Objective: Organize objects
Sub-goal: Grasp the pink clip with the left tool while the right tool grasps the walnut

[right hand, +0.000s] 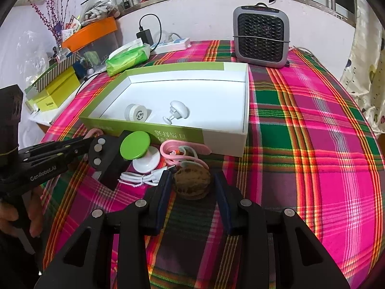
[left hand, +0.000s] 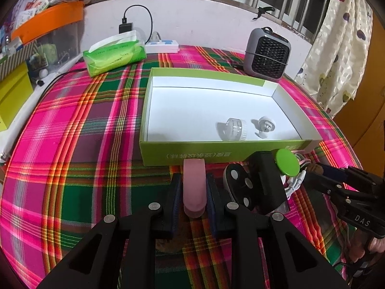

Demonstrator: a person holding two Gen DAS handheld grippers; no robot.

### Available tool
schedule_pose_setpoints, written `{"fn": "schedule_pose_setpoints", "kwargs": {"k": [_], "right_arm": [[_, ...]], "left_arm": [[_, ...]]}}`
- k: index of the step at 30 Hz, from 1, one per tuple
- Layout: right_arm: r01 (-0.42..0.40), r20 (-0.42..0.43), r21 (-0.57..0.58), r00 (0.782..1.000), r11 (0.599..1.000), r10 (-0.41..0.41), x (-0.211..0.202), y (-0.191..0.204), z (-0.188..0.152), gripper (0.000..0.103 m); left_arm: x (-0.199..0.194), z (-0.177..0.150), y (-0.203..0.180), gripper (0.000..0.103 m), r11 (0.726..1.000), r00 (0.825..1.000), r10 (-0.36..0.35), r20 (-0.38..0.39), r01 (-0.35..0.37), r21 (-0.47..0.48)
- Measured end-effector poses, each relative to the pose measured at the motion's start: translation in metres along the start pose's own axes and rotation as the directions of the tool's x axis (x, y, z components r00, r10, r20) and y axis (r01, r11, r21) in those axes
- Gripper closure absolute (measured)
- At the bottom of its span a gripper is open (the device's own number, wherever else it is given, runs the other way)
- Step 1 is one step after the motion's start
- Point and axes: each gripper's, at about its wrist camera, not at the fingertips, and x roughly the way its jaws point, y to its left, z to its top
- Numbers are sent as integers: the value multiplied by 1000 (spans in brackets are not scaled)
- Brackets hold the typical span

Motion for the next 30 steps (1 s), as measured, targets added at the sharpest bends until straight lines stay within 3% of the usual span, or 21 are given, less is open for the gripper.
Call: {"fn": "schedule_pose_setpoints", "kwargs": {"k": [30], "right_arm": [[-8,35,-35,999,999,9,-17,10,-7,68]], "left_arm": [[-25,-10,-11,87,1000,999,-15,36,14,26]]}}
